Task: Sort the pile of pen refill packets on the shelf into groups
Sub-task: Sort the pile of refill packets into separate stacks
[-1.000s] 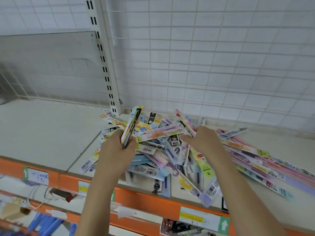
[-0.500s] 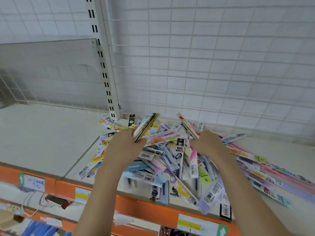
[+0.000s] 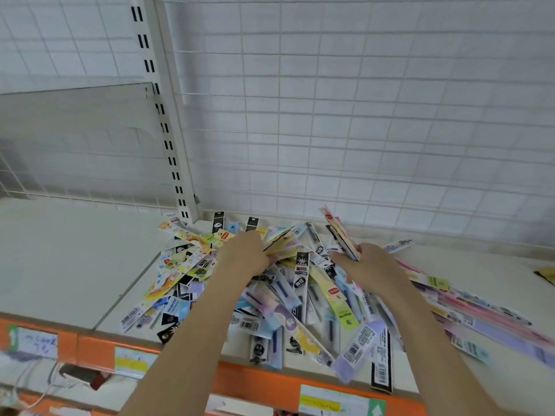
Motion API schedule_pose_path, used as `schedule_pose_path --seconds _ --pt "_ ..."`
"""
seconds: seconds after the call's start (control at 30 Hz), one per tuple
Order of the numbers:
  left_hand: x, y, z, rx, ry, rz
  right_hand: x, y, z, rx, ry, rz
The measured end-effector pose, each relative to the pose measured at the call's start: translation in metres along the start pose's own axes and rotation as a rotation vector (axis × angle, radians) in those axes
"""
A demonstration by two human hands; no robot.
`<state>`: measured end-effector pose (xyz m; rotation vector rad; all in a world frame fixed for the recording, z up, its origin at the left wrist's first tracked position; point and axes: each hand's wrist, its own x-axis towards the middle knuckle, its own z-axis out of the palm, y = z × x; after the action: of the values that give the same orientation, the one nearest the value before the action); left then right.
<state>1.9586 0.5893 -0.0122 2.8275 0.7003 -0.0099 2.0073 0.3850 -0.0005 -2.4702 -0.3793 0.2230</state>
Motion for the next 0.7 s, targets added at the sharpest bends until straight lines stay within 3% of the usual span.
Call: schedule_pose_path --seconds 0.2,0.47,0.7 --pt "-0.004 -0.004 -0.011 -0.02 0.023 -0.003 -0.002 -0.003 0.005 -0.001 0.006 -0.007" --pt "-0.029 -0.005 -0.045 -0.464 0.213 -0.05 -0.01 -0.005 0.004 0.052 0.015 -0.027" --pt "-0.054 0.02 -0.042 -0.607 0.33 0.066 -0.028 0.008 -0.02 0.097 0.158 -0.016"
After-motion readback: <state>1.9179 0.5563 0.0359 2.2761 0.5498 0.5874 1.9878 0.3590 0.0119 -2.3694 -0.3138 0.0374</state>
